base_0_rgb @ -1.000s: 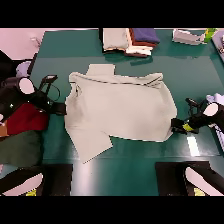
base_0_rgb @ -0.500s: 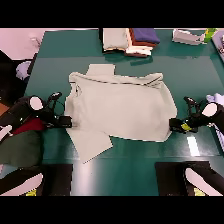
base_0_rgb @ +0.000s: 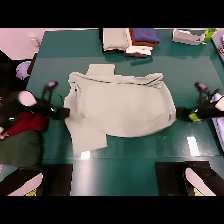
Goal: Fold the shirts.
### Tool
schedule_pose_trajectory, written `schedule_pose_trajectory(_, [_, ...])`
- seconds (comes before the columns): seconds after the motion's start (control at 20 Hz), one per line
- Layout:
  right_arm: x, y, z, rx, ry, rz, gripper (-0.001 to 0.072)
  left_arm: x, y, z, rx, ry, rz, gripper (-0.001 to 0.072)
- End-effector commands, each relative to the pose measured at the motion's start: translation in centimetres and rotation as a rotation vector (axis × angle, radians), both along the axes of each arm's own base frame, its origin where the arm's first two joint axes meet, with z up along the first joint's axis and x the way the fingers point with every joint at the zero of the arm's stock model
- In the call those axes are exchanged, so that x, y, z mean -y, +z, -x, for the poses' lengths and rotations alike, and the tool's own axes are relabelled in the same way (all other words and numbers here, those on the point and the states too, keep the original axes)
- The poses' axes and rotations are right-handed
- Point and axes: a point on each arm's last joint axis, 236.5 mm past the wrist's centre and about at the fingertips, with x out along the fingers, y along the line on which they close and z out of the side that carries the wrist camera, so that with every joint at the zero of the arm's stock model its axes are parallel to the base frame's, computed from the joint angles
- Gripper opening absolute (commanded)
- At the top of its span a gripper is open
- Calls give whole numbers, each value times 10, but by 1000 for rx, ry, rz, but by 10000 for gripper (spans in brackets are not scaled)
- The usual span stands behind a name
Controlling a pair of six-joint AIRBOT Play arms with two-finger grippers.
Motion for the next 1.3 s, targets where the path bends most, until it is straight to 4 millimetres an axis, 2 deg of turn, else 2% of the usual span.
schedule_pose_trajectory(0.0, [5, 118, -34, 302, 6, 48, 18, -19, 153, -30, 403, 11, -55, 26])
schedule_pose_trajectory(0.1, [7, 215, -42, 540, 4, 88, 18, -33, 275, -21, 708, 43, -72, 26])
schedule_pose_trajectory(0.2, [12, 308, -31, 757, -5, 152, 18, -43, 396, 17, 1005, 78, -54, 26])
schedule_pose_trajectory(0.3, [21, 382, -9, 924, -31, 232, 18, -49, 480, 62, 1215, 98, -21, 26])
schedule_pose_trajectory(0.35, [25, 411, 5, 989, -47, 269, 18, -52, 514, 85, 1309, 108, -5, 26])
schedule_pose_trajectory(0.45, [32, 456, 33, 1096, -80, 331, 18, -57, 559, 120, 1446, 126, 22, 25])
schedule_pose_trajectory(0.55, [34, 486, 50, 1168, -97, 357, 17, -59, 582, 138, 1529, 138, 39, 25])
schedule_pose_trajectory(0.6, [33, 496, 55, 1185, -98, 359, 17, -60, 587, 140, 1548, 141, 43, 25])
schedule_pose_trajectory(0.65, [32, 502, 56, 1186, -96, 359, 17, -60, 586, 140, 1545, 141, 43, 25])
schedule_pose_trajectory(0.75, [34, 502, 46, 1154, -90, 356, 17, -55, 567, 110, 1453, 127, 23, 25])
schedule_pose_trajectory(0.85, [37, 484, 22, 1071, -79, 346, 17, -48, 522, 62, 1264, 97, -17, 25])
schedule_pose_trajectory(0.9, [39, 469, 6, 1018, -72, 338, 17, -44, 489, 32, 1133, 75, -43, 26])
schedule_pose_trajectory(1.0, [45, 418, -33, 867, -57, 317, 17, -36, 418, -25, 878, 38, -86, 26])
schedule_pose_trajectory(1.05, [48, 384, -55, 773, -49, 304, 17, -32, 385, -53, 772, 25, -101, 27])
schedule_pose_trajectory(1.15, [54, 303, -94, 563, -26, 276, 17, -25, 312, -109, 592, 8, -123, 27])
schedule_pose_trajectory(1.25, [58, 216, -126, 364, 9, 251, 17, -19, 222, -153, 408, -7, -144, 26])
